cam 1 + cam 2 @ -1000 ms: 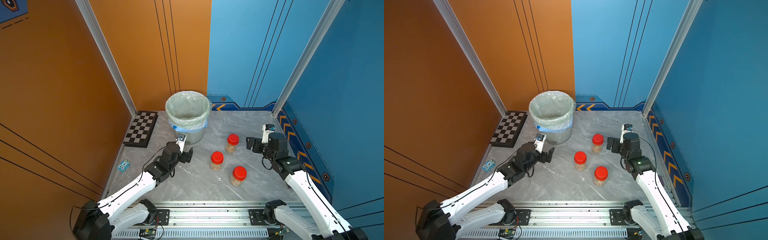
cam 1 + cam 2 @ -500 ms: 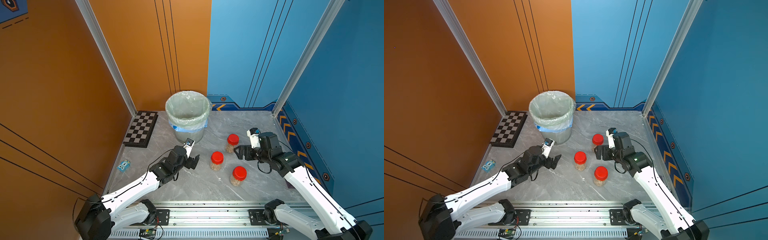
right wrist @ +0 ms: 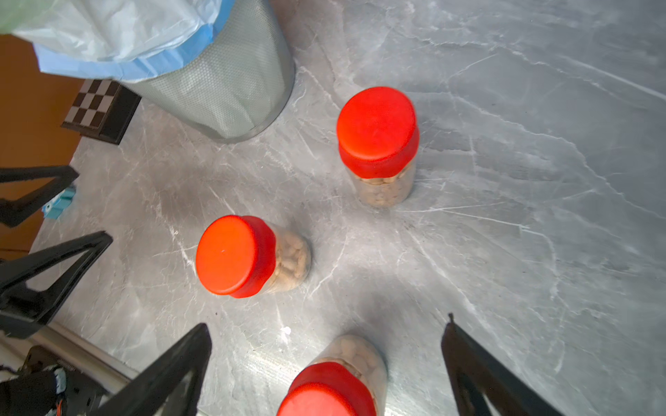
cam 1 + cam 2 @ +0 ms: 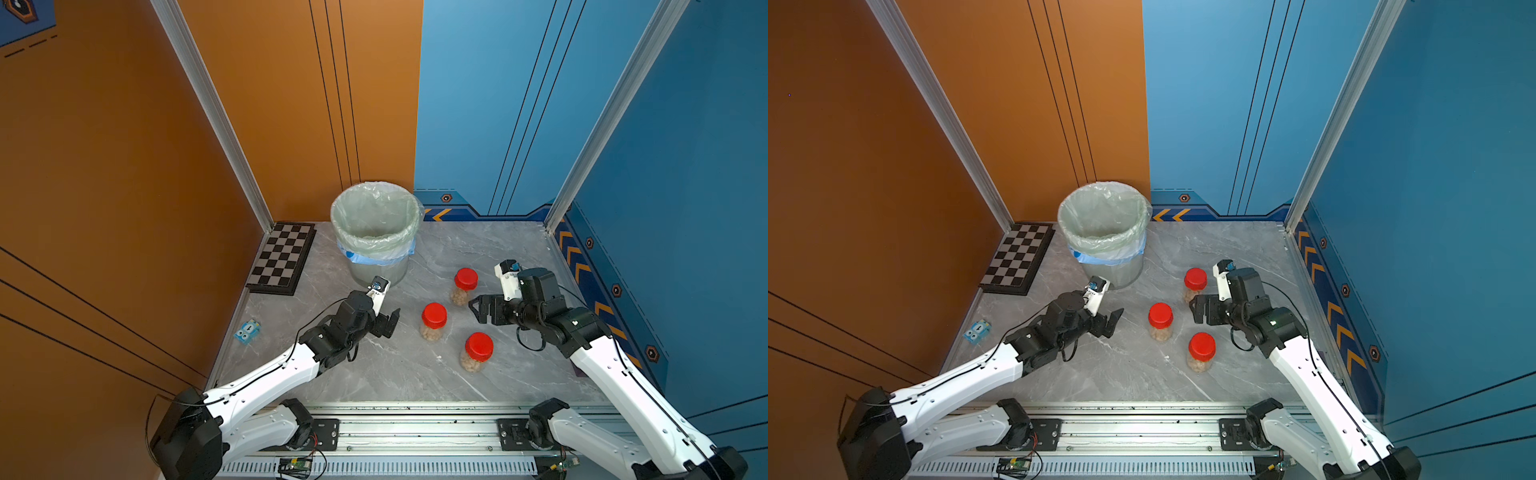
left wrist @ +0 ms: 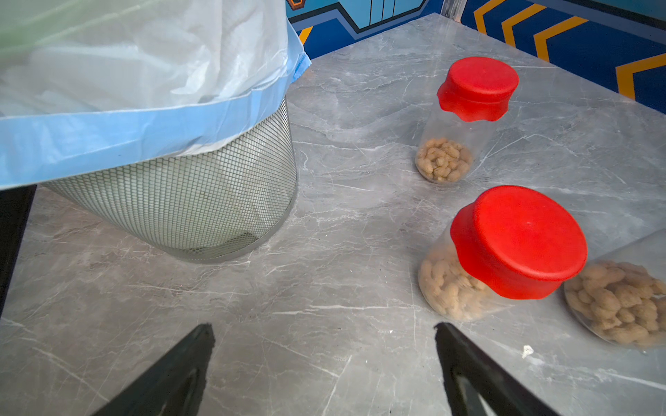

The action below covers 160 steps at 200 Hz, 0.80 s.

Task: Empty moldy peanuts from jars
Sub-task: Pick up the jar from the center of the board.

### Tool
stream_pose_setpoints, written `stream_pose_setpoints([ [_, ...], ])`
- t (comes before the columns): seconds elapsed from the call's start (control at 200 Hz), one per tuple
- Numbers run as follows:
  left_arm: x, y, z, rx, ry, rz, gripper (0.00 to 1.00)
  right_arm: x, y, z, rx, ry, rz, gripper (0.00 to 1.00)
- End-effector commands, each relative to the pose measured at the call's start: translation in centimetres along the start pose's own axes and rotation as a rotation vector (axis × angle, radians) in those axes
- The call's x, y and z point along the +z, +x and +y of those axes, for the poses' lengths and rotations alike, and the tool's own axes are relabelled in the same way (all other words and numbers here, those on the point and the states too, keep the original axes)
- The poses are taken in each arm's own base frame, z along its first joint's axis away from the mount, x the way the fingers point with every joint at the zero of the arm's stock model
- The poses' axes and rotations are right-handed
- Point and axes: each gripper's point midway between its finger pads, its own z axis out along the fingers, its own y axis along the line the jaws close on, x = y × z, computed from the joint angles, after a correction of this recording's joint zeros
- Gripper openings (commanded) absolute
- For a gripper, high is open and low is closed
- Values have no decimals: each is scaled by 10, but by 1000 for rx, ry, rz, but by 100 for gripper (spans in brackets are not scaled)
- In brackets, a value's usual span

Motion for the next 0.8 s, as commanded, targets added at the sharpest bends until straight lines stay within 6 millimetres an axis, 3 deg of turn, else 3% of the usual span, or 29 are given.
stream_pose_setpoints([
  [0.0,0,5,1,8,-11,-2,98,-4,2,25,-79,-80,21,100],
  [0.14,-4,7,8,1,-27,-12,98,1,9,45,-158,-105,40,100],
  [0.26,-8,6,10,-15,-27,-29,98,5,8,49,-187,-73,41,100],
  [0.42,-8,6,12,-18,-29,-32,98,-3,4,31,-170,-10,-14,100],
  [0.55,-5,6,14,-11,-40,-28,98,-26,8,6,-95,35,-82,100],
  [0.796,4,3,5,-12,3,-17,98,-41,40,-9,104,-16,-112,100],
])
